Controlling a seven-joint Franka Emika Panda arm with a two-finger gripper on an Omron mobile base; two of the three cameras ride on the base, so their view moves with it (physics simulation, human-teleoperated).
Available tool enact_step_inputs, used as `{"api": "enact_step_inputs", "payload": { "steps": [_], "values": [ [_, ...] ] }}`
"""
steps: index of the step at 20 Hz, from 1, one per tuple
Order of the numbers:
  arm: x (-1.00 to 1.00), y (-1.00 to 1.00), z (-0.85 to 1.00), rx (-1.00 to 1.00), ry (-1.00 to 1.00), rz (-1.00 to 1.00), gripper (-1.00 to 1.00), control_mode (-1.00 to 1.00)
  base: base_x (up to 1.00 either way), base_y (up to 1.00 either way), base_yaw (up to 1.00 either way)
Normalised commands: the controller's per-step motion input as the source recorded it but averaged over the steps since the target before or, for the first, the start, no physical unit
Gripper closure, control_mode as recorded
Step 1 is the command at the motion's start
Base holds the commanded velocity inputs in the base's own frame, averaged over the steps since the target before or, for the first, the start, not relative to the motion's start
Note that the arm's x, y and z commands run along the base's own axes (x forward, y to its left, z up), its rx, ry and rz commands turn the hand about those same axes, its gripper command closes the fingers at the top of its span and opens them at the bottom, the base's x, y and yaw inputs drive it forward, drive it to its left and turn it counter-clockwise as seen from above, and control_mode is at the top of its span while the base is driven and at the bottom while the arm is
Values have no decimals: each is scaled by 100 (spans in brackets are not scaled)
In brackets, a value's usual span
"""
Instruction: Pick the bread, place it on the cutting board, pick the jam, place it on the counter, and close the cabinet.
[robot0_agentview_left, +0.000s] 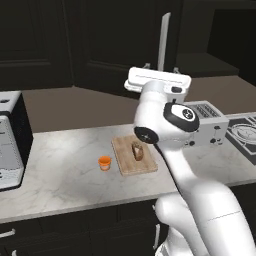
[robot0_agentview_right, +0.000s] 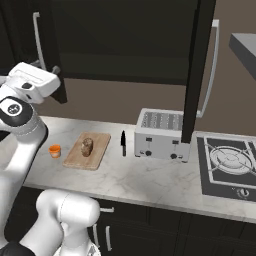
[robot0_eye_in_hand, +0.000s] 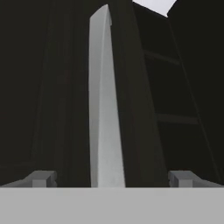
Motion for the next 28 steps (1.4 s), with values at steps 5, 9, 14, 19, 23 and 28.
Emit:
{"api": "enact_step_inputs", "payload": {
  "steps": [5, 9, 14, 19, 23, 28],
  "values": [
    [43, -7, 0, 0, 0, 8, -100, -100, 0, 0, 0],
    [43, -6, 0, 0, 0, 7, -100, -100, 0, 0, 0],
    [41, -4, 0, 0, 0, 7, -100, -100, 0, 0, 0],
    [41, -4, 0, 0, 0, 7, -100, -100, 0, 0, 0],
    [41, -3, 0, 0, 0, 8, -100, -100, 0, 0, 0],
    [34, -4, 0, 0, 0, 9, -100, -100, 0, 0, 0]
  ]
}}
